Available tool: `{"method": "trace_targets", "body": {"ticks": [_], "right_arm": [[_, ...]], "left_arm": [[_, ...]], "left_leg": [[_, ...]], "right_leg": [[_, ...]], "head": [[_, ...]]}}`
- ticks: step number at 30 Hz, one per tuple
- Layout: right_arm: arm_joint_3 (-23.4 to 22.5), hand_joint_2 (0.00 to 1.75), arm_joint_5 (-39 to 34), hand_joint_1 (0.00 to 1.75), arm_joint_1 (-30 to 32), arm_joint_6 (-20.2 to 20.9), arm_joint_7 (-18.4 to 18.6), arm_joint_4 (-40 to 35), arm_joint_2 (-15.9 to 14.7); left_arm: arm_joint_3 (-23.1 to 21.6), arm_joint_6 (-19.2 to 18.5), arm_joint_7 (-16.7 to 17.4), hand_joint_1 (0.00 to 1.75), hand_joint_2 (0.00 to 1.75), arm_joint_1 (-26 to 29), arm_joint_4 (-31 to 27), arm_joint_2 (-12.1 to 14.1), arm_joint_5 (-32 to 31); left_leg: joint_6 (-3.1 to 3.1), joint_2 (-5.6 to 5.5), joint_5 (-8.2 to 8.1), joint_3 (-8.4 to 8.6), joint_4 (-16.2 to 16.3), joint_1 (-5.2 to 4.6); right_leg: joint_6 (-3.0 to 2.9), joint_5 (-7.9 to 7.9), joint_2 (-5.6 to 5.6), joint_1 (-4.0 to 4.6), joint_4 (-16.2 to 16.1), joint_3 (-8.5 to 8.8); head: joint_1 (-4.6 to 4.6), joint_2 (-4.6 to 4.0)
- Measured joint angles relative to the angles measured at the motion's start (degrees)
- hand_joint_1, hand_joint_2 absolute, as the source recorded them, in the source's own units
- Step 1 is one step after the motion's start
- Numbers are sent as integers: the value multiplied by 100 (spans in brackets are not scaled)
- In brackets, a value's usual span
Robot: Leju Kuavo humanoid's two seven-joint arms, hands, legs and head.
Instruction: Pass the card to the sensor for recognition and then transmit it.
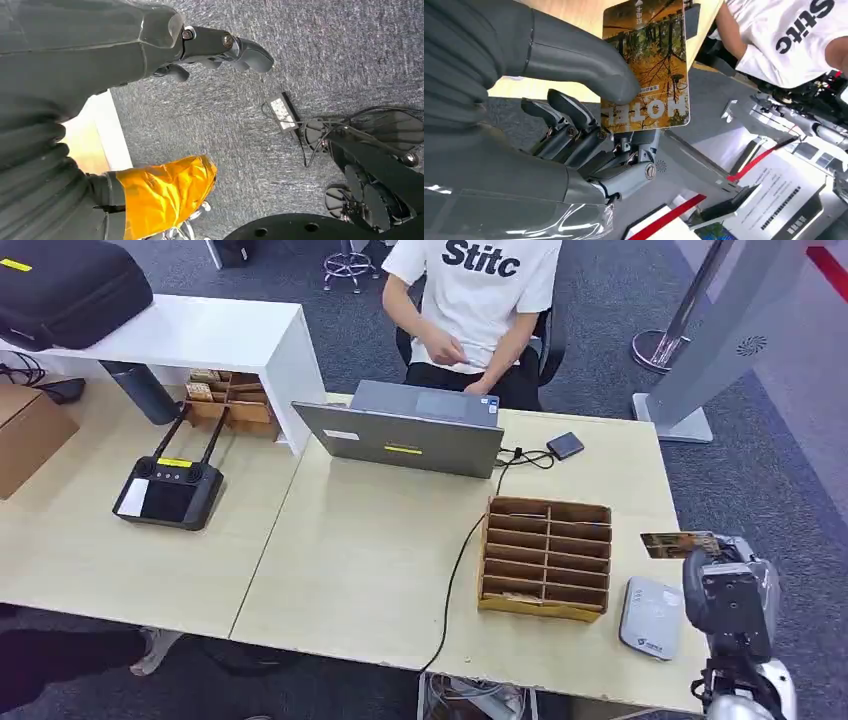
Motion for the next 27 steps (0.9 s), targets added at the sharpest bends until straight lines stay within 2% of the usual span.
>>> {"method": "trace_targets", "body": {"ticks": [2,4,6,9,13,15,19,22,27], "right_arm": [[28,175,-9,175,-8,-2,-20,0,-4],[87,175,-133,175,-86,28,-190,2,-11],[208,175,-113,175,-313,199,-243,11,-17],[735,175,186,175,-1172,481,-142,390,-85],[1347,175,344,175,-2490,842,160,1078,-83],[1789,175,645,175,-3222,1154,527,1640,-44],[2537,175,1260,175,-4411,1412,979,2733,124],[2896,175,1443,175,-5059,1521,1187,3411,284],[3165,175,1661,175,-5699,1657,1421,4120,492]], "left_arm": [[-13,2,0,0,175,1,0,0,-4],[-28,4,0,0,175,1,0,7,-20],[-50,-9,4,0,175,-8,0,18,-85],[-175,-59,42,0,175,-104,0,63,-258],[-304,-46,94,0,175,-255,0,87,-475],[-369,-46,182,0,175,-341,0,87,-557],[-446,-46,308,0,175,-522,0,79,-594],[-450,-52,422,0,175,-605,0,74,-608],[-474,-24,503,0,175,-610,0,44,-610]], "left_leg": [[0,0,0,-2,0,0],[0,0,0,-8,0,0],[0,12,0,-8,-1,0],[-5,40,6,-5,-1,0],[-14,35,41,-13,-1,0],[-17,35,47,-14,-1,0],[-21,19,66,-15,0,1],[-21,6,66,-18,0,2],[-20,3,66,-24,-1,2]], "right_leg": [[0,0,0,0,0,0],[0,0,1,0,1,-2],[-4,3,12,0,3,-4],[-13,19,35,0,5,-9],[-16,44,32,0,9,-18],[-18,50,33,0,13,-22],[-16,58,26,0,15,-26],[-14,60,15,1,17,-26],[-13,59,12,1,14,-29]], "head": [[0,0],[2,0],[0,0],[0,0],[0,0],[0,0],[-2,0],[0,0],[0,0]]}}
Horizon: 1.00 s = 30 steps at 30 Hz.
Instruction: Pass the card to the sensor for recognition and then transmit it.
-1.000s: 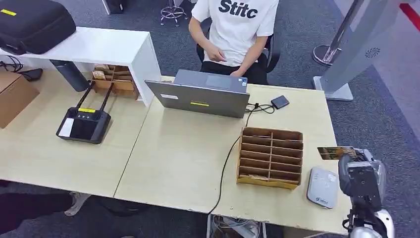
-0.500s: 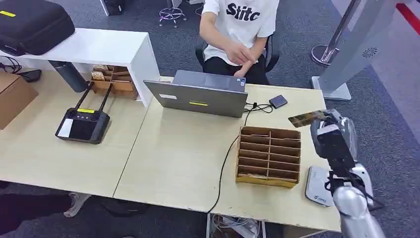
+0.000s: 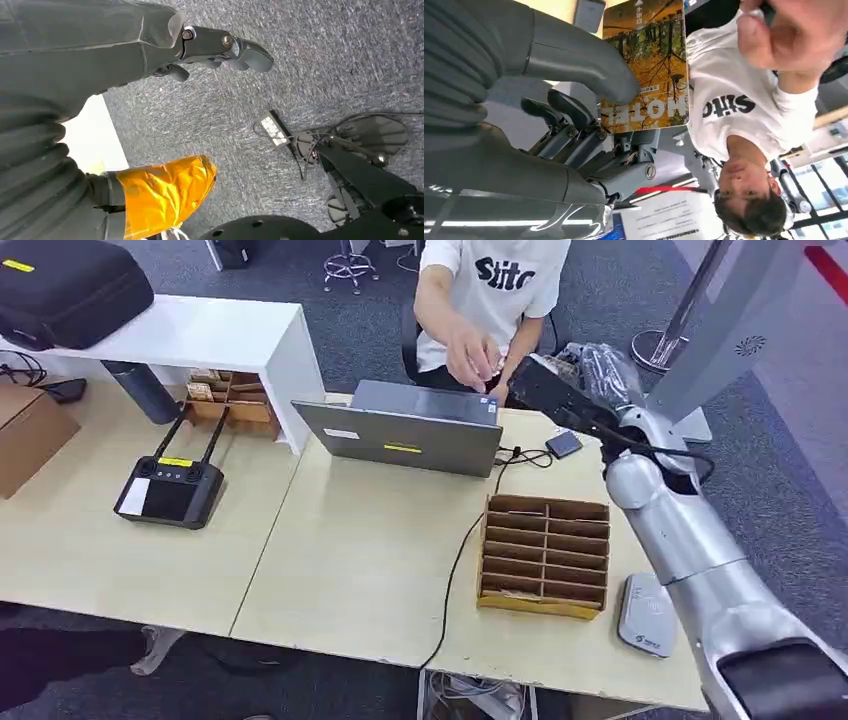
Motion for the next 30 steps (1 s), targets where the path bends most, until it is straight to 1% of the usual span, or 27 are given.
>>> {"method": "trace_targets", "body": {"ticks": [3,7,15,16,17,19,24,26,27,28,30], "right_arm": [[131,175,245,175,-149,15,116,214,72],[280,175,391,175,-229,39,197,402,157],[393,175,497,175,-269,68,236,542,247],[405,175,497,162,-270,68,236,556,249],[415,175,497,154,-270,68,236,567,256],[437,175,527,150,-272,63,252,586,262],[459,175,604,150,-280,50,365,608,299],[463,175,602,143,-286,50,365,612,313],[466,175,604,105,-291,48,367,619,315],[468,175,610,0,-296,48,372,625,321],[468,175,626,0,-297,44,413,628,341]], "left_arm": [[-17,6,19,0,175,-4,0,-28,0],[-66,-26,42,0,175,-19,0,-46,0],[-68,-24,42,0,175,-36,0,-55,0],[-68,-26,42,0,175,-37,0,-59,0],[-68,-26,42,0,175,-36,0,-61,0],[-68,-22,42,0,175,-37,0,-66,0],[-68,-4,50,0,175,-40,0,-74,0],[-68,-4,50,0,175,-40,0,-74,0],[-68,-4,52,0,175,-41,0,-76,0],[-68,-4,55,0,175,-42,0,-77,0],[-68,-7,79,0,175,-42,0,-77,0]], "left_leg": [[1,0,-1,-3,0,-1],[2,1,-2,-3,0,-2],[1,0,-1,-2,0,0],[1,0,-1,-3,0,0],[1,0,-1,-3,0,0],[1,0,-1,-4,0,0],[1,-4,-1,-6,0,-1],[2,-5,-1,-7,0,-1],[1,-6,-1,-7,0,-1],[1,-7,-1,-7,0,-1],[1,-6,-1,-7,0,-1]], "right_leg": [[0,0,0,0,-3,-1],[0,0,0,-1,-3,-3],[0,0,-1,1,-1,-4],[0,0,-1,1,-1,-4],[0,0,-1,1,-1,-4],[0,0,-1,0,-2,-4],[1,0,-4,0,-3,-4],[1,-1,-6,0,-4,-4],[1,-1,-6,0,-4,-5],[1,-1,-7,0,-4,-5],[1,0,-6,0,-3,-5]], "head": [[2,0],[2,0],[0,0],[0,0],[0,0],[0,0],[0,0],[0,0],[0,0],[0,0],[2,0]]}}
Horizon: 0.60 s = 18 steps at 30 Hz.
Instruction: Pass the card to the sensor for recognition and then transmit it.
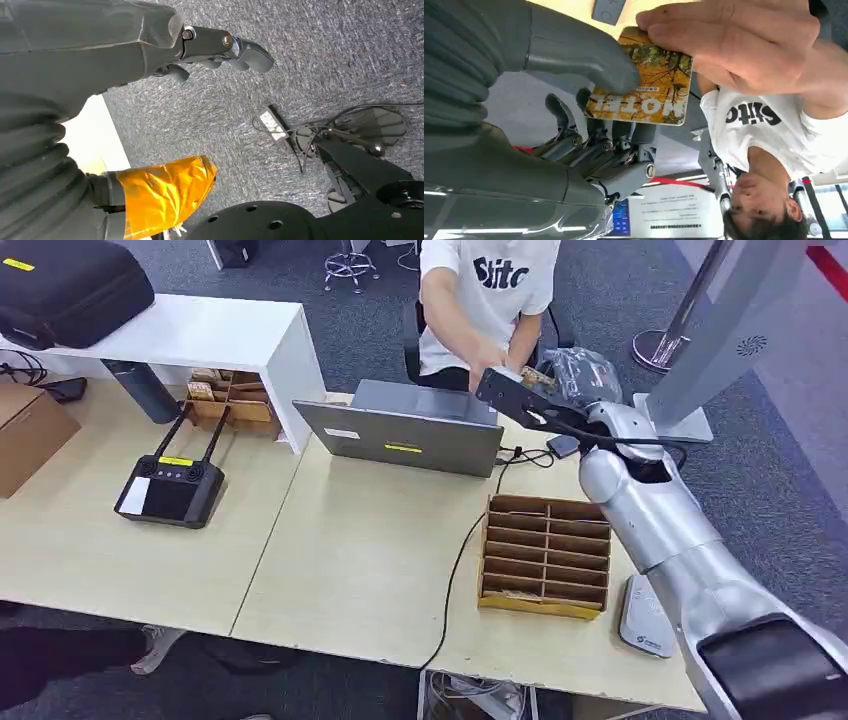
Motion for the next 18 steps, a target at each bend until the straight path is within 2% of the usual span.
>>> {"method": "trace_targets", "body": {"ticks": [4,8,12,18], "right_arm": [[-9,175,-54,0,18,9,13,-70,52],[-100,175,-268,0,112,-35,-126,-371,70],[-317,175,-752,0,343,-186,-477,-945,46],[-713,175,-1760,0,1175,-168,-1262,-2429,-379]], "left_arm": [[0,-41,37,0,175,-1,0,0,0],[0,-81,17,0,175,9,0,0,0],[0,-96,-77,0,175,43,0,2,0],[66,-129,-280,0,175,198,0,2,11]], "left_leg": [[0,5,0,1,0,0],[-1,4,0,1,0,1],[-1,6,0,3,0,0],[5,0,-7,2,0,0]], "right_leg": [[0,0,4,0,0,-3],[0,0,3,1,1,-4],[0,0,6,1,0,-7],[4,-5,-1,1,-14,-3]], "head": [[-2,0],[-2,0],[-2,0],[-2,0]]}}
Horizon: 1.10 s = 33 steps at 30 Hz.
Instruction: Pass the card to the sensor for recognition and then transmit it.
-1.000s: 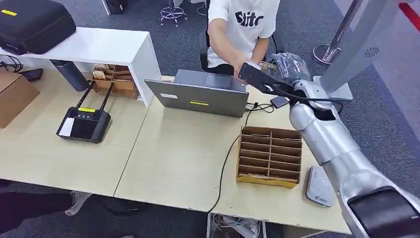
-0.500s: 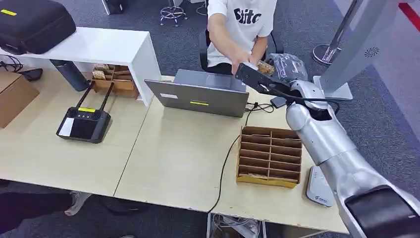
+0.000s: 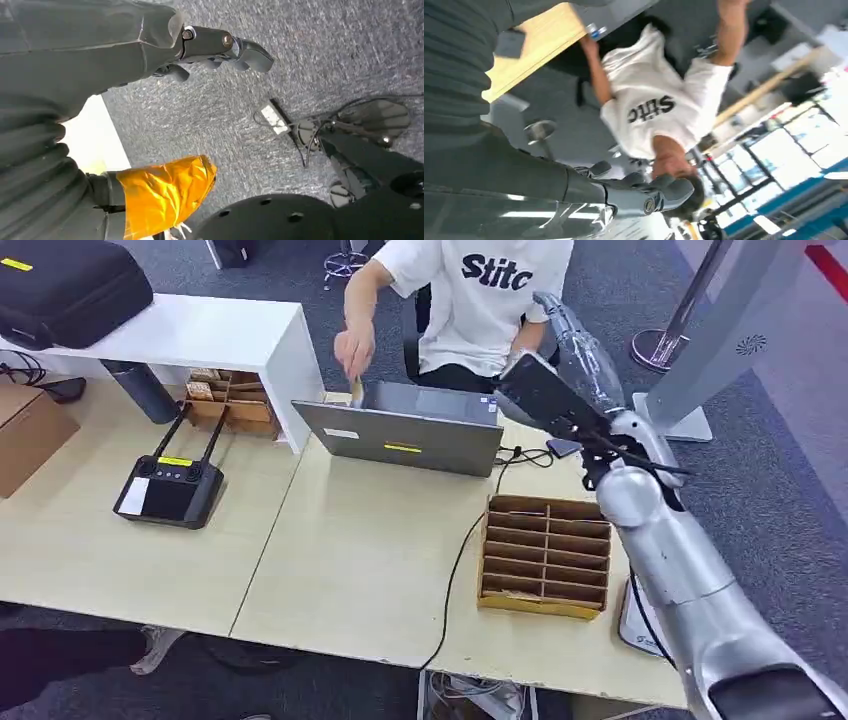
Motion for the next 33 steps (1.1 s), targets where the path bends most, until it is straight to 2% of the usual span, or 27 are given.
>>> {"method": "trace_targets", "body": {"ticks": [3,8,11,14,19,24,29,33], "right_arm": [[-273,175,-308,0,813,-46,-354,-846,-389],[-817,175,-915,0,2086,171,-558,-1616,-943],[-1186,175,-724,0,2799,-65,-699,-1948,-1105],[-1434,175,-386,0,3270,-249,-688,-2202,-1184],[-1545,175,577,0,3541,-627,-458,-2396,-1259],[-1545,175,1192,0,3610,-890,-327,-2460,-1278],[-1490,175,1505,0,3642,-1014,-275,-2488,-1276],[-1302,175,2263,0,3635,-1261,-143,-2469,-1276]], "left_arm": [[83,-9,-59,0,175,104,0,-2,17],[227,41,-103,0,175,239,0,-13,46],[299,68,-109,0,175,303,0,-22,55],[328,87,-116,0,175,327,0,-22,59],[334,98,-120,0,175,324,0,-26,68],[334,109,-120,0,175,323,0,-26,72],[334,94,-105,0,175,321,0,-26,70],[334,48,-70,0,175,315,0,-26,68]], "left_leg": [[11,-9,-8,-1,0,0],[20,-8,-23,-1,0,-1],[16,-7,-28,-3,0,-1],[16,-2,-29,-3,-1,-1],[16,4,-28,0,-1,-1],[14,5,-26,1,-1,0],[14,5,-27,-1,-1,-1],[14,4,-27,-1,-1,0]], "right_leg": [[0,-7,-11,0,-4,9],[4,-9,-10,-1,-12,11],[11,-15,-9,-1,-12,11],[10,-16,-5,-1,-10,9],[8,-18,-3,0,-9,10],[7,-17,-3,-1,-7,12],[7,-17,-3,-1,-7,12],[8,-18,-3,-1,-7,12]], "head": [[0,0],[0,0],[0,0],[-2,0],[0,0],[0,0],[0,0],[-2,0]]}}
